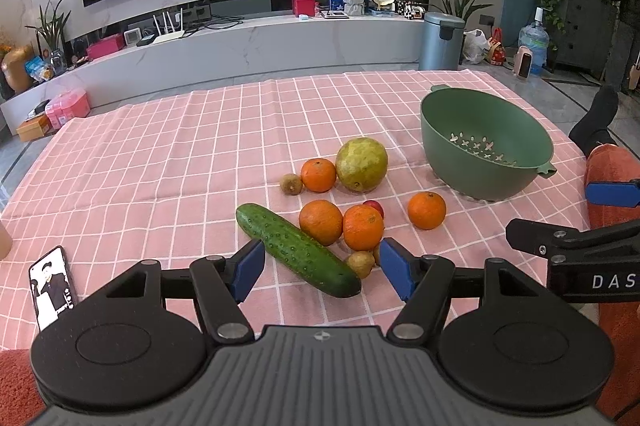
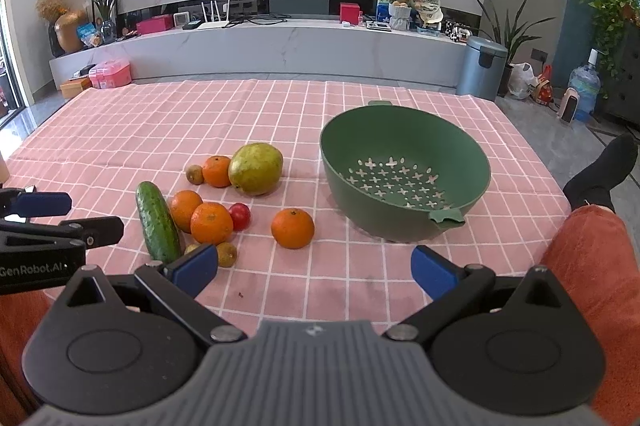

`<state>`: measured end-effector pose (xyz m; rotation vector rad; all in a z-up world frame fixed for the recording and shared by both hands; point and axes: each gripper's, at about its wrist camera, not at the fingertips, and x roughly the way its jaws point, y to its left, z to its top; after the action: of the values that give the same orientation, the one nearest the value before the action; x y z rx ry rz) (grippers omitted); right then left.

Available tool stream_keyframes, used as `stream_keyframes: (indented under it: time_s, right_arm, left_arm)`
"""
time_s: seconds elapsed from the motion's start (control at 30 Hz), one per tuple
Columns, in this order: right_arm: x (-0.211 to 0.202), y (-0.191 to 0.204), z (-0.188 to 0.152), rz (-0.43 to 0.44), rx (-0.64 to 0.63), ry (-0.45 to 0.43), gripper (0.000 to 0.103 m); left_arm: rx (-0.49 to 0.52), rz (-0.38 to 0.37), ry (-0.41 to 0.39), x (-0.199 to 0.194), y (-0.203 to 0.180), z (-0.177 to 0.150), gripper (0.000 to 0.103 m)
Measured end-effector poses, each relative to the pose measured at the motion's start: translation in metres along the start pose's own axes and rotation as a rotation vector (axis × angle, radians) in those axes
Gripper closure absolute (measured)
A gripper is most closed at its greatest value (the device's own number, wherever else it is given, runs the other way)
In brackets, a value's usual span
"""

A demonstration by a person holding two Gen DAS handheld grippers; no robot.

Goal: Organize fruits

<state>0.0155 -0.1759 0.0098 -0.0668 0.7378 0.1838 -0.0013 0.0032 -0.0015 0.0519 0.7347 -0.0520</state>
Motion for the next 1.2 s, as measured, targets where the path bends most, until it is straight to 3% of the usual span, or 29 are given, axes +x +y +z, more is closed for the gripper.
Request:
stream_keyframes:
  time_s: [1.2]
  right_arm:
    - [-0.0011, 0.0015, 0.0011, -0.018, -0.017, 0.005, 0.004]
  left_arm:
    - [-0.007, -0.002, -0.005, -0.0037, 0.0036, 0.0023, 0.025]
